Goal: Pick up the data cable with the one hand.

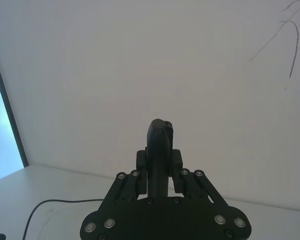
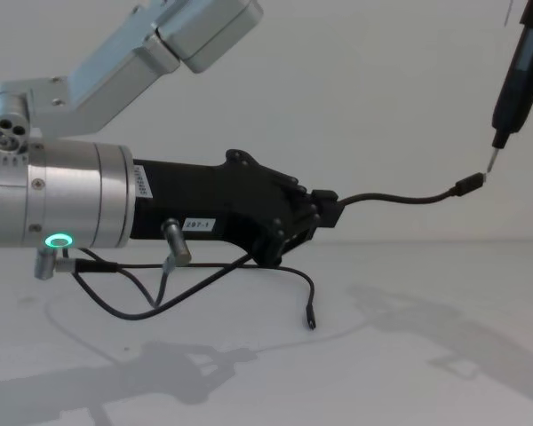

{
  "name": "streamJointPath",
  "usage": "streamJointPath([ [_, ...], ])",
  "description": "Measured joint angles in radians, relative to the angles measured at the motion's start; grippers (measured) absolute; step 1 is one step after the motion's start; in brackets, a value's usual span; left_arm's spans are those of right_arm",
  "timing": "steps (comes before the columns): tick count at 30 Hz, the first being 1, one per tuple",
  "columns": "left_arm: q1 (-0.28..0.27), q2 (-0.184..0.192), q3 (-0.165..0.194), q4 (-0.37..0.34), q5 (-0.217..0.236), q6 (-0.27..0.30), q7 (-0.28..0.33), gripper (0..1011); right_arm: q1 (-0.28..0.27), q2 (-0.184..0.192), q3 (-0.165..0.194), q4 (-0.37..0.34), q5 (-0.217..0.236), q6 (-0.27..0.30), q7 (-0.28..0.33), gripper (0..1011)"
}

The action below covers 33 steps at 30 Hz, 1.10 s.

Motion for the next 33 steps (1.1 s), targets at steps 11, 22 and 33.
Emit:
streamJointPath([
  [11, 0.000, 0.000, 0.000, 0.000, 0.000, 0.000, 0.000, 40, 0.004, 0.000, -0.001, 0.004, 0.027, 0.009, -0.008, 279],
  [22, 0.000, 0.000, 0.000, 0.000, 0.000, 0.000, 0.000, 40, 0.008, 0.005, -0.006, 0.006, 0.041, 0.018, -0.019, 279],
  [33, 0.000, 0.000, 0.000, 0.000, 0.000, 0.000, 0.000, 40, 0.013, 0.013, -0.012, 0.008, 0.054, 0.024, -0.029, 279],
])
